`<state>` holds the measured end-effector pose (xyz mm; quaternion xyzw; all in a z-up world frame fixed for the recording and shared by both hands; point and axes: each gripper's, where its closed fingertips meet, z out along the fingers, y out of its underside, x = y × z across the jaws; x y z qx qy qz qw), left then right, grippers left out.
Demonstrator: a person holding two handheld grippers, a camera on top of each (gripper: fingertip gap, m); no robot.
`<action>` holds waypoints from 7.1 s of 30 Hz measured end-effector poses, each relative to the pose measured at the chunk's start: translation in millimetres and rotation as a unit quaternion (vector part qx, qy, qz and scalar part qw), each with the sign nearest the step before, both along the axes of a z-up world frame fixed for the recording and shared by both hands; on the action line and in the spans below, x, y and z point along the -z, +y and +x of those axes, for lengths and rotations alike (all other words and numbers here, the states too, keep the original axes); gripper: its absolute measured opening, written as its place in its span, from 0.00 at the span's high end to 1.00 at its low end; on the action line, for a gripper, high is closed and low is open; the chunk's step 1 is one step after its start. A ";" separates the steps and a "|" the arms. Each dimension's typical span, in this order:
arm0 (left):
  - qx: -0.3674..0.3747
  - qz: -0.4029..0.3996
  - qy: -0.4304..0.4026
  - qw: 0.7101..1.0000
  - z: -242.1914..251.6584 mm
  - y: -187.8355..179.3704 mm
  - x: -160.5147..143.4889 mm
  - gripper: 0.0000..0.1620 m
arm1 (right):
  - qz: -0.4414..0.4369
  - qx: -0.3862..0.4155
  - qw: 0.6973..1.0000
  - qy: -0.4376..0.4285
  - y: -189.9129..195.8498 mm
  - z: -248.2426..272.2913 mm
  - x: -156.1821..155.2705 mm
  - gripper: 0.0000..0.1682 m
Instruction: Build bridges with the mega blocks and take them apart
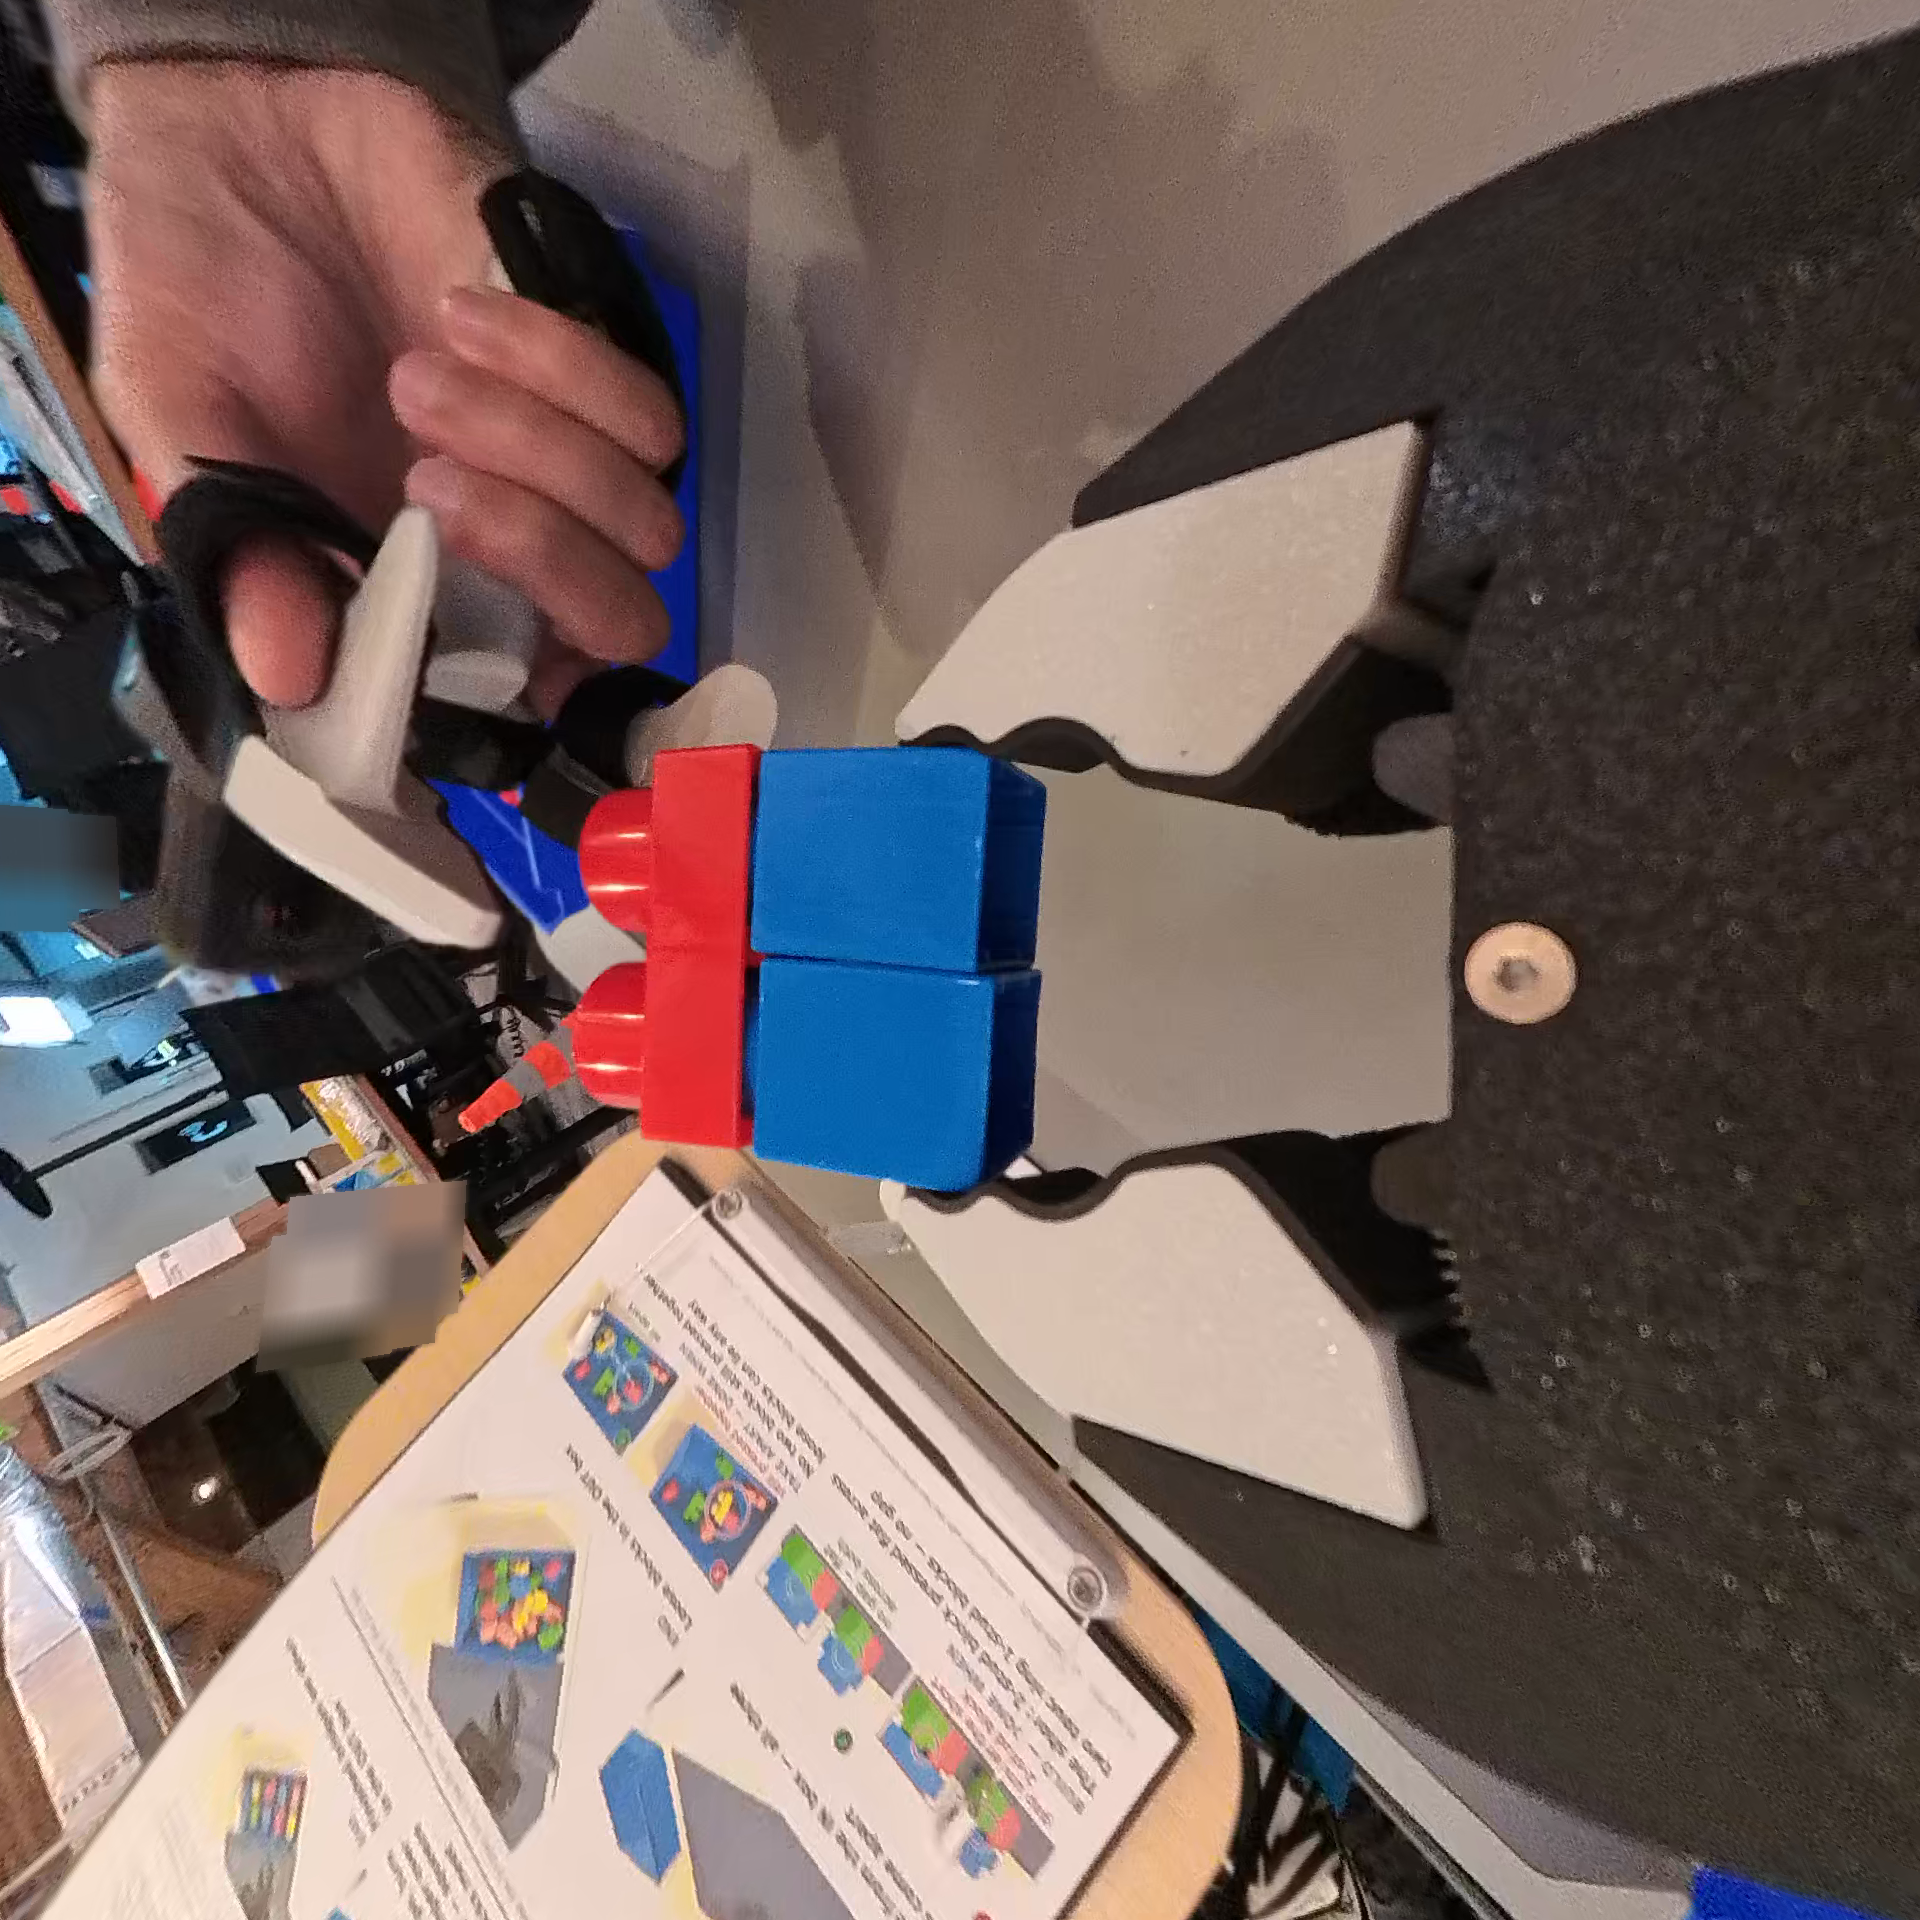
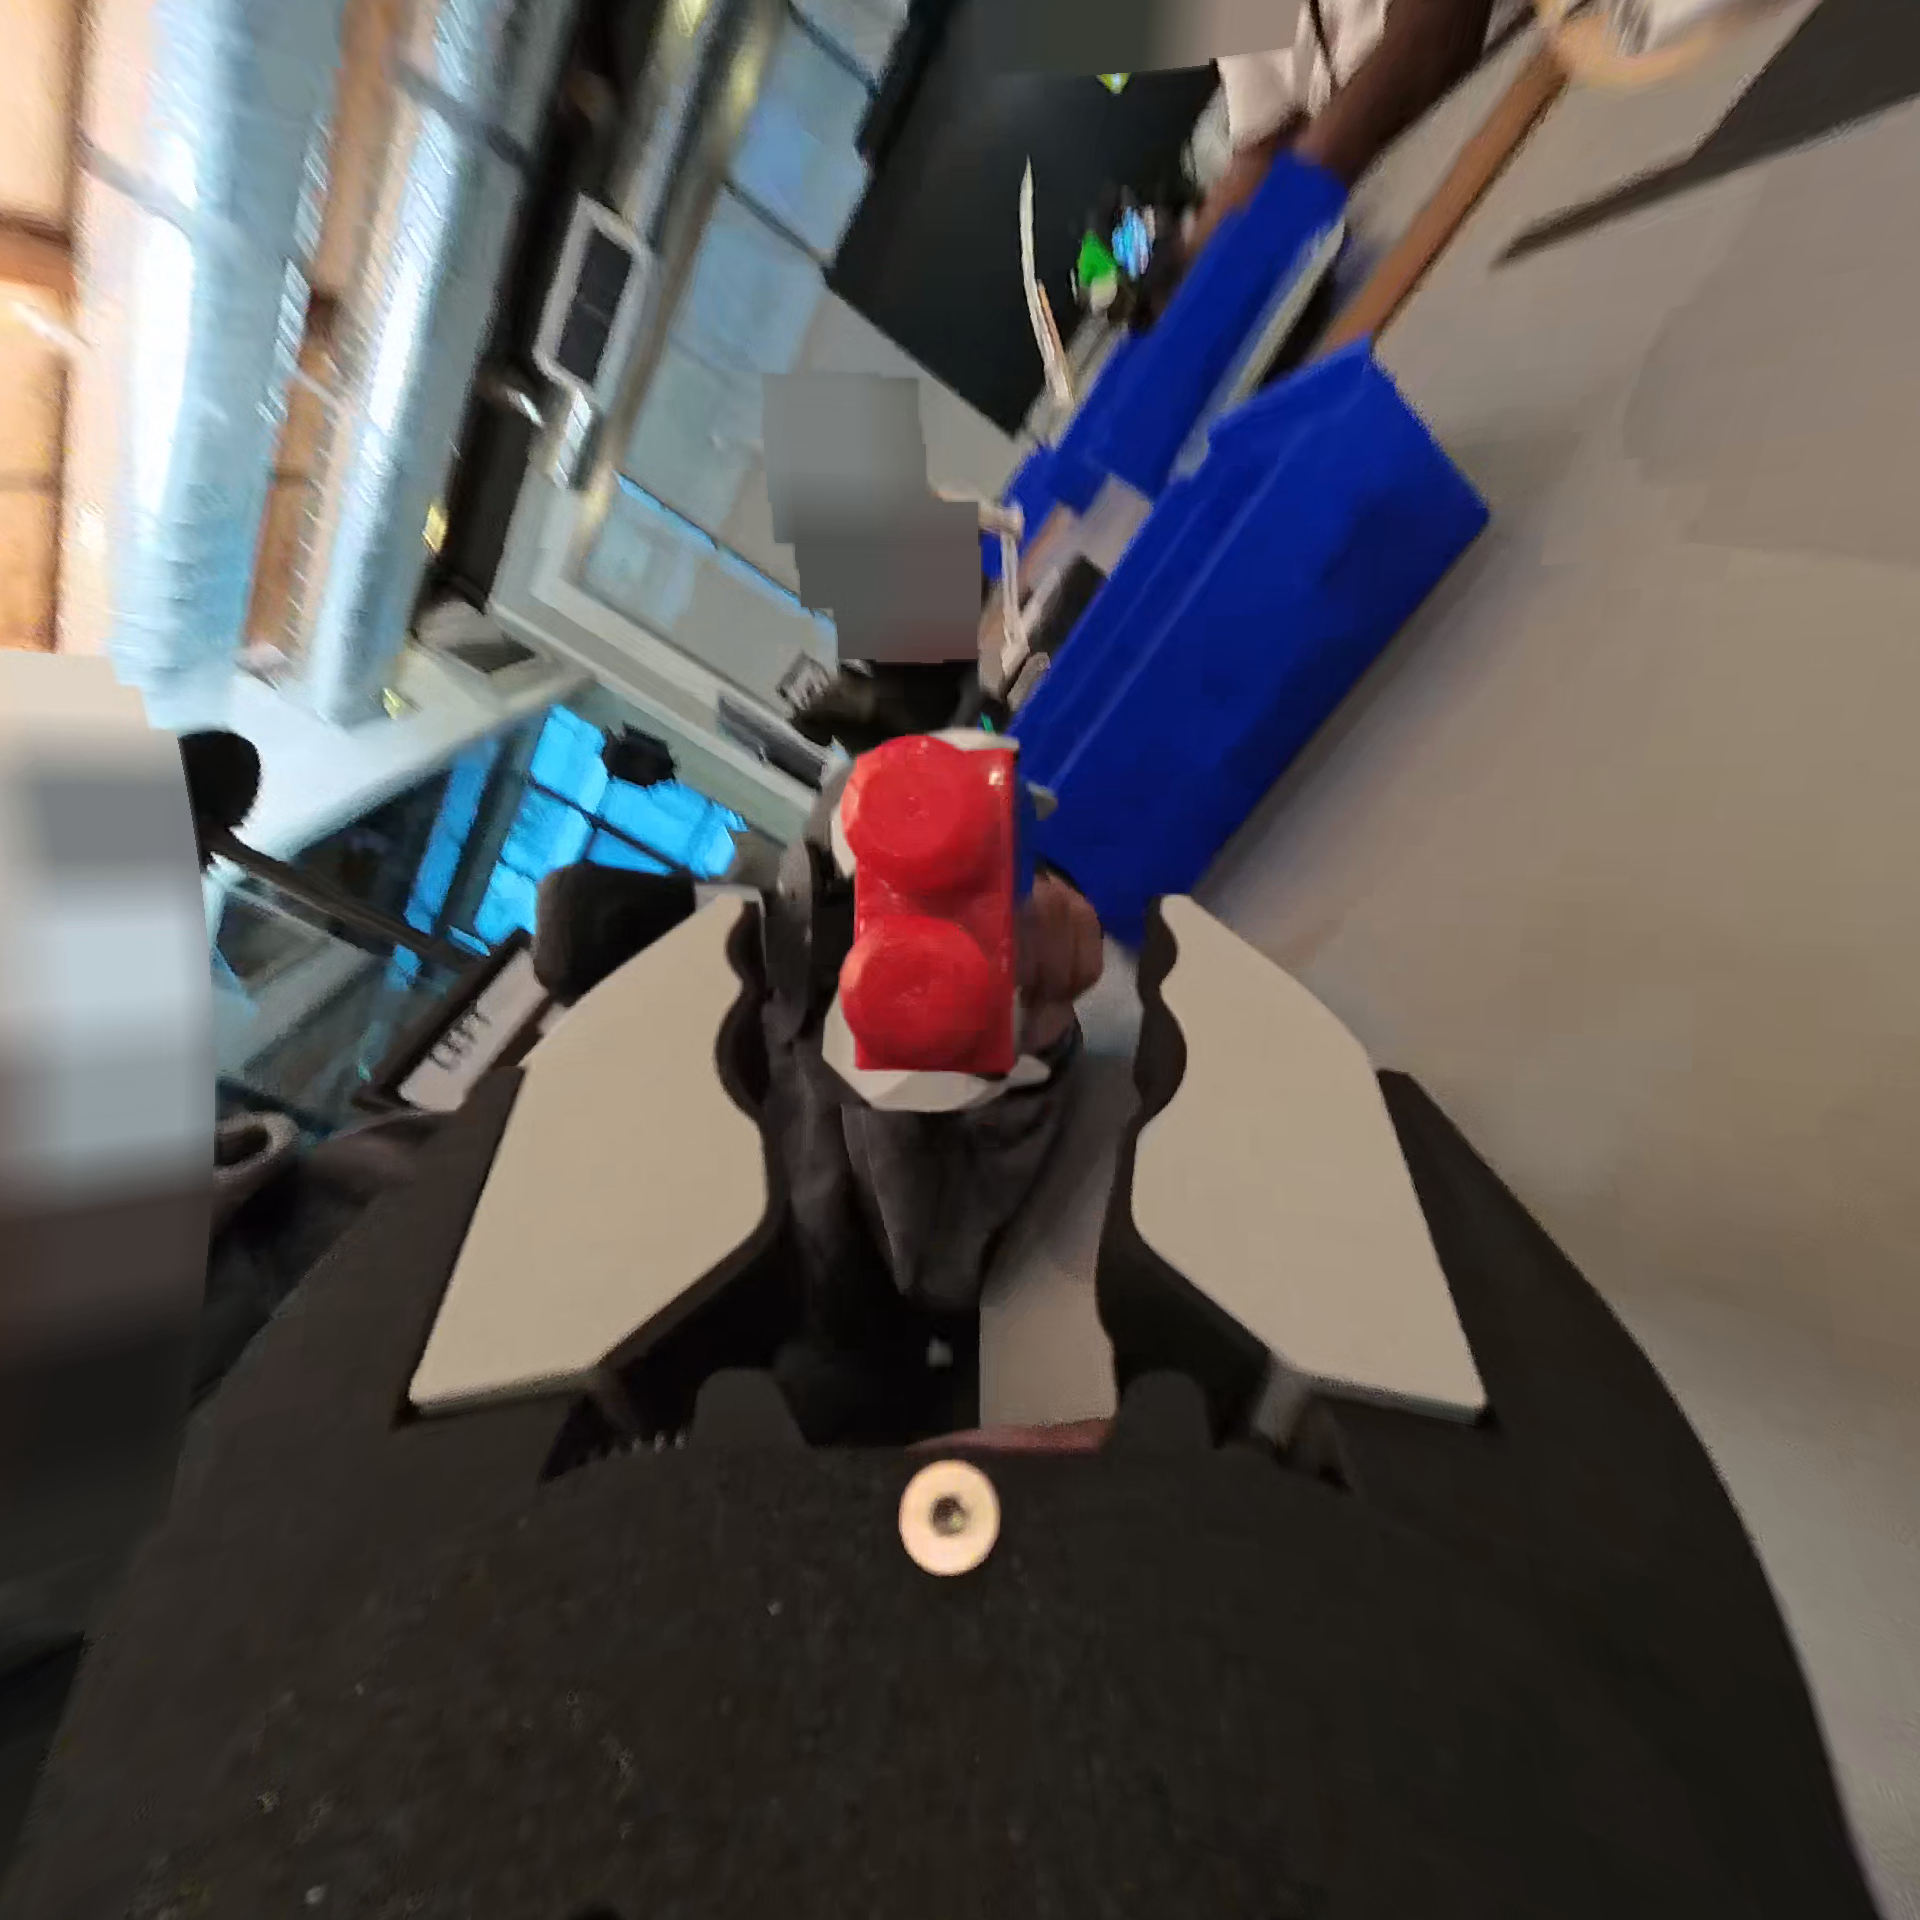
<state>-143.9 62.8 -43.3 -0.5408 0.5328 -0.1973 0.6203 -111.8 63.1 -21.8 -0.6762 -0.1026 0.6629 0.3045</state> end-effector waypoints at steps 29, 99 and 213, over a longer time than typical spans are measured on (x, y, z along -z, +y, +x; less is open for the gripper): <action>0.082 -0.036 -0.067 0.994 -18.9 -10.1 -10.8 0.54 | -0.069 -0.250 0.894 0.365 -41.0 -66.7 -24.3 0.41; 0.137 -0.152 -0.065 0.977 31.1 26.7 26.4 0.53 | -0.152 -0.215 0.891 0.369 18.6 -29.4 4.2 0.41; -0.031 -0.320 -0.025 0.947 -17.7 -2.1 67.4 0.53 | 0.211 0.170 0.912 -0.308 -42.8 16.4 62.0 0.67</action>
